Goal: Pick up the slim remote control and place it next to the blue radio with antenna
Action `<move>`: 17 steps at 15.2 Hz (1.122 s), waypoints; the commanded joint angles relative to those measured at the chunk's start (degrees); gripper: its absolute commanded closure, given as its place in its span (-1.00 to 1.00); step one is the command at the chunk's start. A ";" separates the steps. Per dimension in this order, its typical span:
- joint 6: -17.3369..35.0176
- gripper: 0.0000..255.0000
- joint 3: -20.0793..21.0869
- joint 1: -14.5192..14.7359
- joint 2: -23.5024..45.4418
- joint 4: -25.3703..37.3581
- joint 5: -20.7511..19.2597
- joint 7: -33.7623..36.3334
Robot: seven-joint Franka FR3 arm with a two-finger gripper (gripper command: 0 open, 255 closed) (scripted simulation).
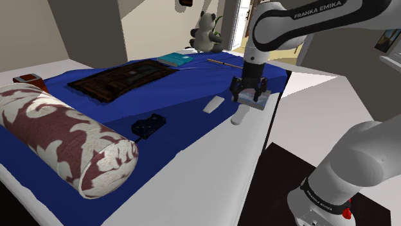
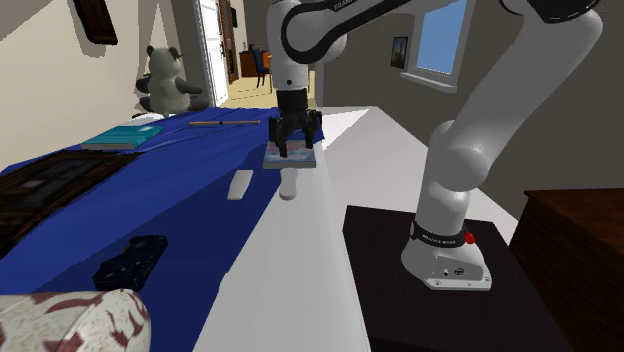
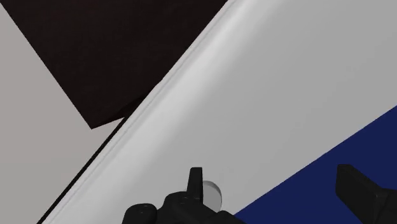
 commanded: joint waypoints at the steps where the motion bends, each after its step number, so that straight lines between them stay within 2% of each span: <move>1: 4.57 -1.00 -0.12 -1.54 3.82 -0.10 -0.56 2.63; 9: 17.44 -1.00 -1.70 -6.89 17.21 2.53 -3.32 13.36; 17: 27.69 -1.00 -5.15 -11.22 29.84 6.98 -6.04 23.84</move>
